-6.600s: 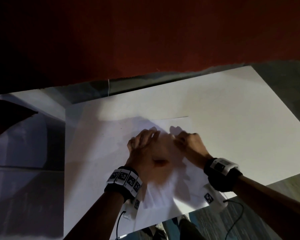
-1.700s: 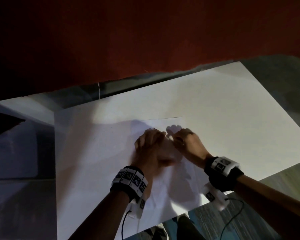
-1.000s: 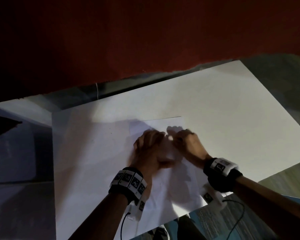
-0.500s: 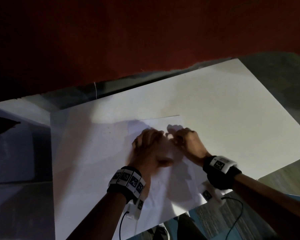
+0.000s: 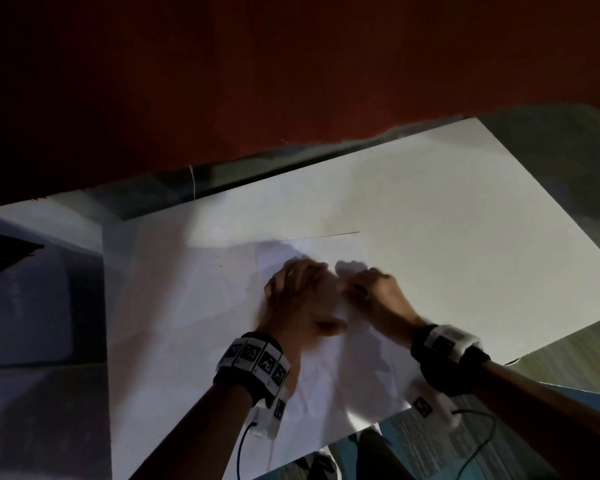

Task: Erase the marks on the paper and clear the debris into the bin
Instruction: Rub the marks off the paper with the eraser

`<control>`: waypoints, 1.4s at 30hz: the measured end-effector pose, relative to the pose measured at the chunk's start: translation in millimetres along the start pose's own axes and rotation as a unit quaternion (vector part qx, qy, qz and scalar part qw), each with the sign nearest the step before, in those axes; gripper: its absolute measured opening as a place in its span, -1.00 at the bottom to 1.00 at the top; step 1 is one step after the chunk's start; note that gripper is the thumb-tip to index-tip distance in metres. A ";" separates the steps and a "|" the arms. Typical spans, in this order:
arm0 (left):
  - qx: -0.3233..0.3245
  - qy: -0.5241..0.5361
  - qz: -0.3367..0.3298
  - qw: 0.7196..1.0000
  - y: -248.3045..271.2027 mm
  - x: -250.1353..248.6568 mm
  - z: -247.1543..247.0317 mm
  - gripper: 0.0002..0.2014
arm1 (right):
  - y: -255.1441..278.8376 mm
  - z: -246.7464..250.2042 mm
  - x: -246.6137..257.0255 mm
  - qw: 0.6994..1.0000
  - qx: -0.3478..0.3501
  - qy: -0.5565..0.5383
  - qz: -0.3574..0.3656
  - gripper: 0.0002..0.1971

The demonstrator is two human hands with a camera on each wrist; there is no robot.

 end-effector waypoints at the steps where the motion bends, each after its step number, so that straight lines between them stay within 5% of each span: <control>1: 0.000 0.008 0.004 1.000 -0.6 1.3 -1.4 0.22 | -4.0 8.6 -0.9 1.000 -0.030 -0.006 -0.003 -0.85; 6: 0.011 0.008 -0.002 1.000 1.4 2.2 -3.2 0.24 | 8.1 -11.4 5.9 1.000 0.007 -0.003 0.002 -0.97; 10: 0.001 -0.001 0.003 1.000 -0.8 2.4 -2.2 0.27 | -1.8 7.9 1.7 0.998 -0.064 -0.023 -0.017 -0.97; 13: 0.006 0.015 -0.003 1.000 0.3 2.9 -3.4 0.27 | 3.8 -7.3 5.0 1.000 0.008 0.006 0.000 -0.93; 16: -0.009 0.037 -0.023 0.999 5.6 1.0 4.8 0.20 | -6.8 16.5 -5.1 0.998 -0.061 -0.003 -0.012 -0.87; 20: -0.003 0.036 -0.015 0.999 6.2 -1.3 8.4 0.18 | -1.1 14.1 6.8 1.000 -0.025 0.009 0.014 -0.92; 24: 0.026 0.035 -0.023 0.999 6.6 -3.3 10.4 0.17 | -7.7 34.6 -12.5 0.996 -0.083 0.009 -0.032 -0.90; 28: -0.001 0.055 0.039 0.998 2.9 -19.6 22.7 0.06 | -7.6 29.9 -4.7 0.997 -0.062 -0.012 -0.046 -0.91; 32: -0.015 0.074 0.061 0.995 1.0 -29.9 29.2 -0.25 | -16.0 34.3 -8.9 0.996 -0.041 -0.026 -0.071 -0.82; 35: -0.028 0.059 0.058 0.996 -1.5 -23.7 20.9 -0.08 | -8.3 17.1 -10.6 0.998 -0.021 -0.008 -0.066 -0.79; 39: -0.047 0.037 0.026 0.998 0.1 -24.2 18.2 0.05 | -2.3 -4.9 -7.6 0.995 0.089 -0.013 -0.054 -0.80; 42: -0.018 0.051 0.073 0.996 1.0 -24.0 27.0 -0.05 | -13.0 21.6 -13.5 0.999 -0.013 0.002 -0.052 -0.79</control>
Point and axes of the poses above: each hand's wrist, its own y-axis away from the middle knuckle, its own z-axis out of the back of the hand, x = y × z, the point moved 7 cm from there along -y, towards the middle knuckle, and after that the axes turned 15 degrees about -y, right-handed, at the moved point
